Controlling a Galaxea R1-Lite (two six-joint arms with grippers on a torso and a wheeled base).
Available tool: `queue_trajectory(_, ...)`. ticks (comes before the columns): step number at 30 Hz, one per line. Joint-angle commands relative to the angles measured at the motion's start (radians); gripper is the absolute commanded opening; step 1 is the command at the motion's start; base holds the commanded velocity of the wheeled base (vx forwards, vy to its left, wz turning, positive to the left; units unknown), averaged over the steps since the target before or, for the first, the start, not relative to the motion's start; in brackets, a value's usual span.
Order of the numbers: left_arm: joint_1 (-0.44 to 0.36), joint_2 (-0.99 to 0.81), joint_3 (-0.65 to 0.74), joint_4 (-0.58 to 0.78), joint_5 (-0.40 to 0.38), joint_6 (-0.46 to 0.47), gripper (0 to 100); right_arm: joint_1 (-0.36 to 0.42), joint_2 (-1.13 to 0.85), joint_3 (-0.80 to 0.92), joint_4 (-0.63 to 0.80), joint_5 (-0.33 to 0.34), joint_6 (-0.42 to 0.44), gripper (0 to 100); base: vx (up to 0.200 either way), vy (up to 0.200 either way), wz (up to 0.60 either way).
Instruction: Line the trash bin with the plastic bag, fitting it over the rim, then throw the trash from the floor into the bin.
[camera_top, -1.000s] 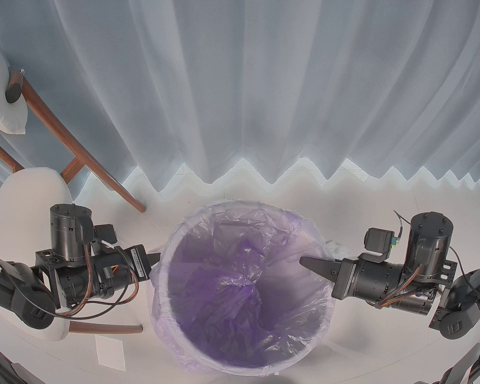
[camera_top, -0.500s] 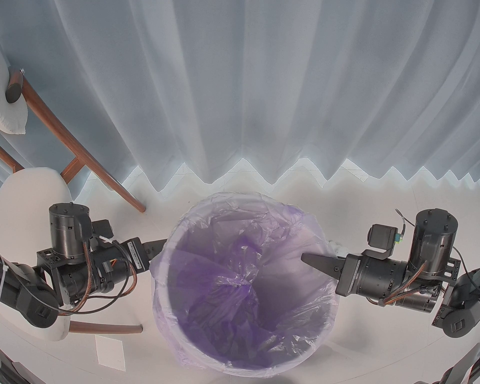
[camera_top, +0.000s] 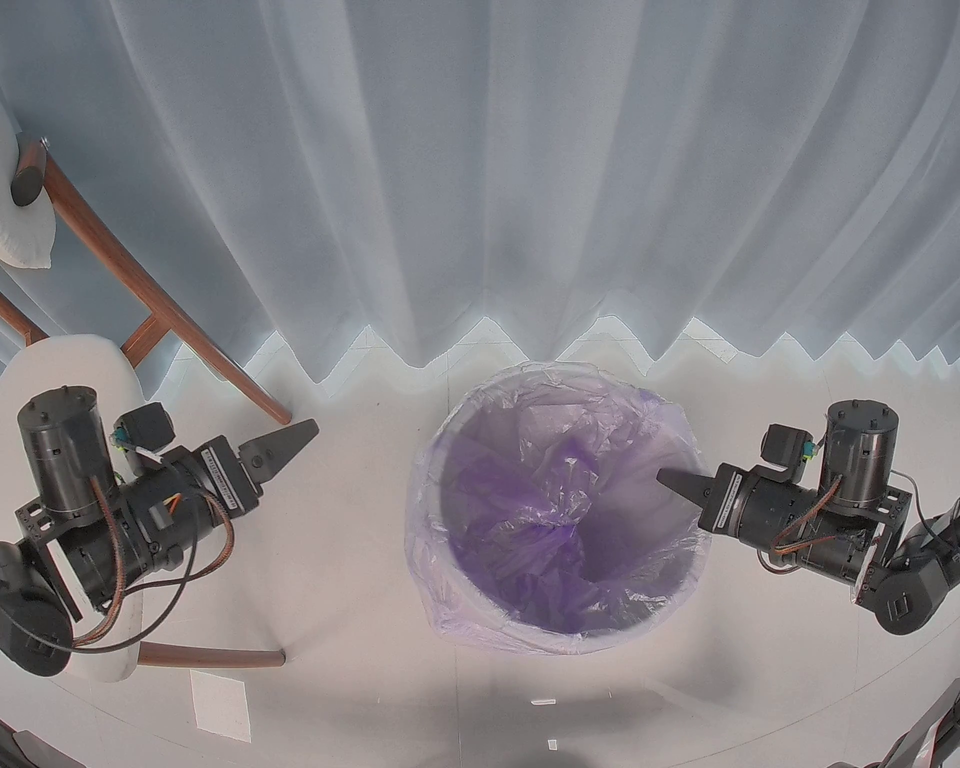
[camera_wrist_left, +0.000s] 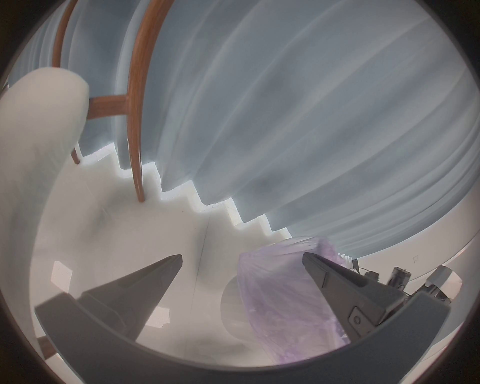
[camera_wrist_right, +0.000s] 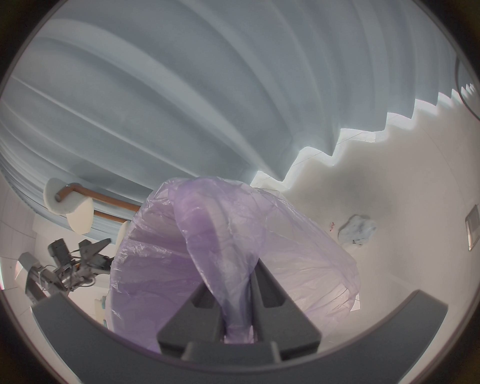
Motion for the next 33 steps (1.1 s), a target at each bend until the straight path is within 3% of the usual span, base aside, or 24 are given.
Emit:
queue_trajectory(1,-0.001,-0.123,0.037,-0.010,0.000,0.019,100,-0.028,0.078,-0.009,-0.036,-0.003,-0.003,0,0.000,0.000,0.00)
queue_trajectory(7,0.025,-0.264,0.105,-0.002,0.002,0.154,100,-0.027,0.193,0.005,-0.186,-0.066,-0.028,0,0.000,0.000,0.00)
queue_trajectory(14,0.189,-0.335,0.168,-0.008,0.005,0.181,100,-0.025,0.279,-0.007,-0.287,-0.069,-0.064,0,0.000,0.000,0.00)
queue_trajectory(16,0.194,-0.336,0.169,-0.008,0.005,0.183,100,-0.025,0.281,-0.007,-0.289,-0.069,-0.066,0,0.000,0.000,0.00)
queue_trajectory(17,0.254,-0.378,0.187,-0.008,0.007,0.183,100,-0.018,0.322,-0.004,-0.326,-0.069,-0.106,0,0.000,0.000,0.00)
queue_trajectory(21,0.312,-0.433,0.258,0.001,0.014,0.215,100,-0.018,0.391,-0.009,-0.384,-0.070,-0.169,0,0.000,0.000,0.00)
queue_trajectory(23,0.350,-0.480,0.326,-0.008,0.013,0.273,100,-0.018,0.443,-0.009,-0.457,-0.070,-0.202,0,0.000,0.000,0.00)
queue_trajectory(29,0.361,-0.635,0.439,0.007,0.014,0.292,100,-0.018,0.548,-0.009,-0.622,-0.070,-0.256,0,0.000,0.000,0.00)
queue_trajectory(33,0.363,-0.744,0.442,0.164,0.039,0.302,100,-0.015,0.586,-0.018,-0.651,-0.070,-0.259,0,0.000,0.000,0.00)
